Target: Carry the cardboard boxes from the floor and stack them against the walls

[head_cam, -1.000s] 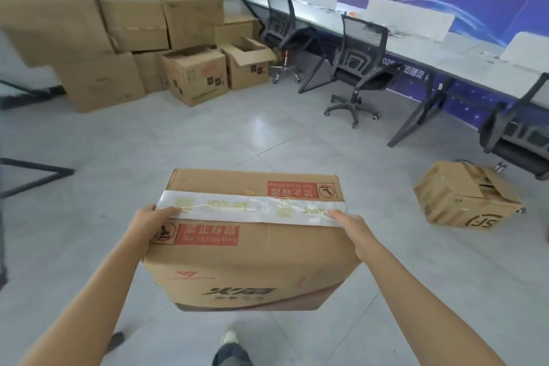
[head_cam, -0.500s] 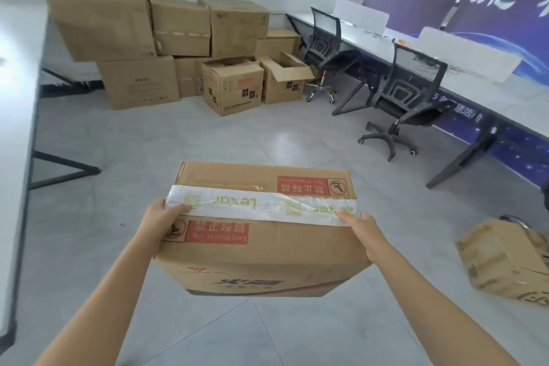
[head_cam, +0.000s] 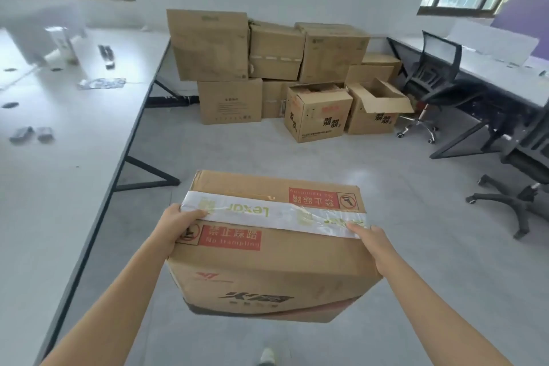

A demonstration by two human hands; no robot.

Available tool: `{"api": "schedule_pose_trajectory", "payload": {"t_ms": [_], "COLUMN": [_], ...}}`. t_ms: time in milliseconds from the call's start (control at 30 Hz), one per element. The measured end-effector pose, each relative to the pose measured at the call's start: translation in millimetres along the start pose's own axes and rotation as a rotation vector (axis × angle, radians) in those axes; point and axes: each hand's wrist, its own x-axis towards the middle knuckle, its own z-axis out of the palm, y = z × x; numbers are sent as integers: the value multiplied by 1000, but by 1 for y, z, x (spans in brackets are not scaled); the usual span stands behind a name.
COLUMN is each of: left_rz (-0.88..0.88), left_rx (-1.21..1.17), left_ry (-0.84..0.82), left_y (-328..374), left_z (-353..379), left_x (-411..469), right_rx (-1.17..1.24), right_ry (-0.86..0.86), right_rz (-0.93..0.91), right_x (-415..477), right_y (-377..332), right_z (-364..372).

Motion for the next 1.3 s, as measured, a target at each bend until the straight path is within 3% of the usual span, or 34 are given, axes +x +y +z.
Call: {"api": "schedule_pose_trajectory", "payload": {"t_ms": [233,467,900,1300], "left_rz": [63,90,153,141], "left_rx": [-73,-152,-150,-42], "left_ry": [167,251,84,-123], "left_y": [87,124,256,352], "left_z": [-33,-49,-59,46], "left_x": [91,182,413,561], "right_rx": [-41,-75,0,112], "right_ry": [-131,-175,-22,225], "right_rz": [-111,-183,-175,-96], "right_x": [128,219,366,478], "right_y": [-121,-197,-328,-352], "right_z": [66,127,199,154]}}
